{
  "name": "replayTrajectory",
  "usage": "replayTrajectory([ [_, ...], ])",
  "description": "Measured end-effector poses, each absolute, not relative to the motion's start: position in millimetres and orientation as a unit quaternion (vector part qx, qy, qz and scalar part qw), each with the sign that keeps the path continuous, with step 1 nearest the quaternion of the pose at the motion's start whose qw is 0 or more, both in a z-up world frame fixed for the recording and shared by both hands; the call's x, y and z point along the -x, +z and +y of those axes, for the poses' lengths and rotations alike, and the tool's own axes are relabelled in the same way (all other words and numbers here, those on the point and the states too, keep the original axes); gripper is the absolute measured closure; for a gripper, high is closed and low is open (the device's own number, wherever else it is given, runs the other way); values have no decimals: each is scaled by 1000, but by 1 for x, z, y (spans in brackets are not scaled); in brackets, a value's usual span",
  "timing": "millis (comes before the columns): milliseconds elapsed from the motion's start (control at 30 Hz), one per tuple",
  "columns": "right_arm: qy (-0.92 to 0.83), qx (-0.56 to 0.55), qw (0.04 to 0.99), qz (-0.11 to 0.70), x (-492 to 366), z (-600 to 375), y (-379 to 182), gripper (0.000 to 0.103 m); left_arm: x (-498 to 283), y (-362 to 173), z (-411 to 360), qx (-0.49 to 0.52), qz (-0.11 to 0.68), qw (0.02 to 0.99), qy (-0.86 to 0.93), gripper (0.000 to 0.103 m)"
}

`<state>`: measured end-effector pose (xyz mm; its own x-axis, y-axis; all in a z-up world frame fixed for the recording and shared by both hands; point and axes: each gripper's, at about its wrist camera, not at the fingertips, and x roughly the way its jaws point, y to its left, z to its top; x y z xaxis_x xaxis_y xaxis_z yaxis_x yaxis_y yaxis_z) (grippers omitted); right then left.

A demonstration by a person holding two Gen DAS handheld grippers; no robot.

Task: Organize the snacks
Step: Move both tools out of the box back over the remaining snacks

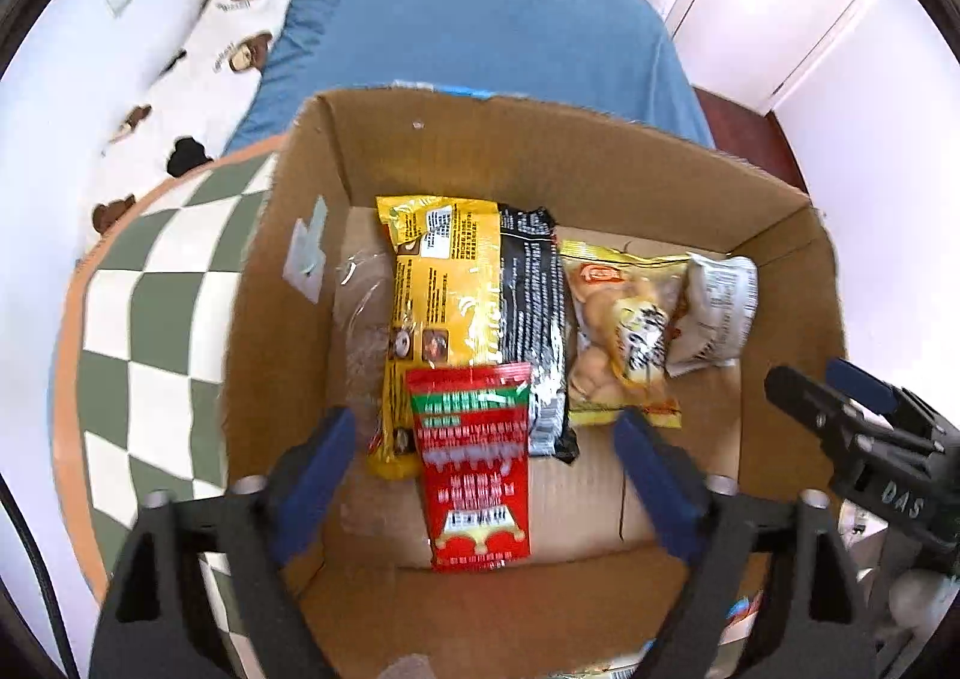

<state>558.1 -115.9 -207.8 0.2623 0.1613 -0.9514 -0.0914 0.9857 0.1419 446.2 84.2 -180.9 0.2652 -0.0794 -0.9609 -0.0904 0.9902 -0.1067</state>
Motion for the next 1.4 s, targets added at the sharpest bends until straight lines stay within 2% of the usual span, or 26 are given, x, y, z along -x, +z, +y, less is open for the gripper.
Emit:
replayTrajectory([
  [167,72,-4,823,564,-513,-118,-181,7,-412,-148,77,62,570,819,6,2],
  [700,61,-9,885,462,-387,-136,-96,7,-307,-73,50,17,475,880,7,2],
  [933,77,-40,881,464,-355,-143,-74,7,-274,-50,49,20,452,892,9,2],
  [1100,110,-120,799,580,-333,-150,-129,7,-247,-73,64,31,485,874,29,2],
  [1267,103,-175,695,690,-300,-157,-224,7,-220,-140,85,38,561,824,61,2],
  [1400,90,-220,617,750,-271,-163,-280,7,-190,-188,99,40,612,786,82,2],
])
